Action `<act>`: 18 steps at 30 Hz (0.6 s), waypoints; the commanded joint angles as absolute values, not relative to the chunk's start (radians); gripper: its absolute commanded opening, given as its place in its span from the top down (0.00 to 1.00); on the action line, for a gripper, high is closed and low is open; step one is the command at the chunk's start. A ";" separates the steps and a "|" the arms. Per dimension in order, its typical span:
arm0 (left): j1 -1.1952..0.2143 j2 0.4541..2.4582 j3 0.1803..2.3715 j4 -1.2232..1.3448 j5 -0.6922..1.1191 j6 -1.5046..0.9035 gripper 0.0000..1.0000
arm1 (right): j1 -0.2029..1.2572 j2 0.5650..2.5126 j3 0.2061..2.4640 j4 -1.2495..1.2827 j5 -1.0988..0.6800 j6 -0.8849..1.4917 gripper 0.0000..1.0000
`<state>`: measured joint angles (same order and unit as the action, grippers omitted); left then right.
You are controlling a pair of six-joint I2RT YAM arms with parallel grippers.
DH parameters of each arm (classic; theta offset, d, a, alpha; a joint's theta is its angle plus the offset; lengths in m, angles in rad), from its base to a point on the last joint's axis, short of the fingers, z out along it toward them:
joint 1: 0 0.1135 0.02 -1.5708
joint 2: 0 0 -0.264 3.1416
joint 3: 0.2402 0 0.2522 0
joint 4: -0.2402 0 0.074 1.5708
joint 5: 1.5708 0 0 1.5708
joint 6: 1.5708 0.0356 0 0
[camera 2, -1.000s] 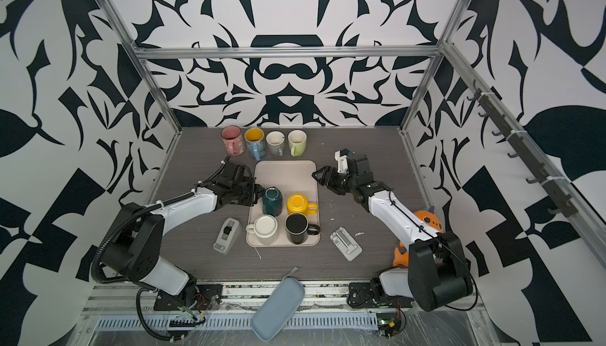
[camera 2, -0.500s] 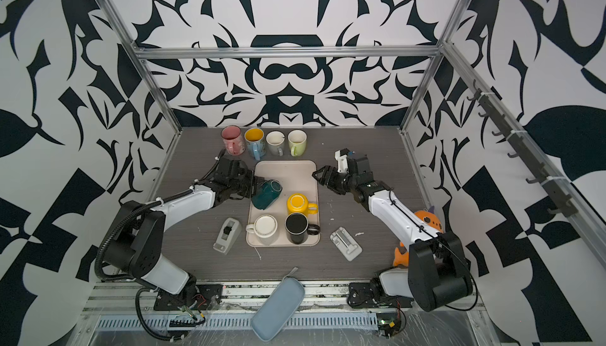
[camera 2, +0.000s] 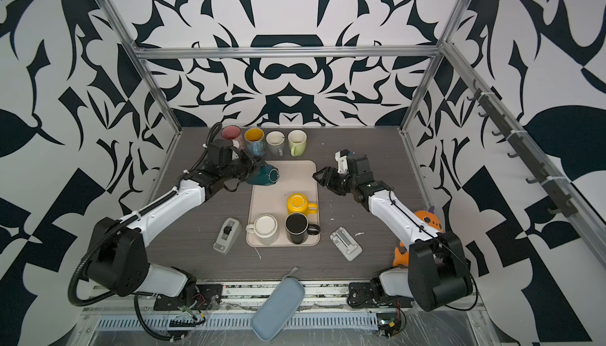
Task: Turn the mug right side up
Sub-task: Pick up the mug from the tray, then place the mug at the top-center of the table.
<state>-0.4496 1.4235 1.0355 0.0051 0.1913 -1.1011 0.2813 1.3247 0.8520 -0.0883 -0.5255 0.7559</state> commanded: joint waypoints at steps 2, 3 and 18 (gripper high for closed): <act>-0.491 1.322 1.068 -0.001 0.134 -0.827 1.00 | 0.285 1.286 0.905 -0.087 -0.511 0.738 0.41; -0.502 1.311 1.068 -0.006 0.116 -0.792 1.00 | 0.284 1.284 0.908 -0.087 -0.510 0.738 0.42; -0.804 1.190 1.007 0.083 -0.334 -0.119 1.00 | 0.317 1.258 1.100 -0.209 -0.538 0.630 0.49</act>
<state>-0.7742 1.2304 1.0195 -0.0494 -0.1841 -0.3176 0.3096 1.2869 1.0355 -0.1883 -0.5217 0.6834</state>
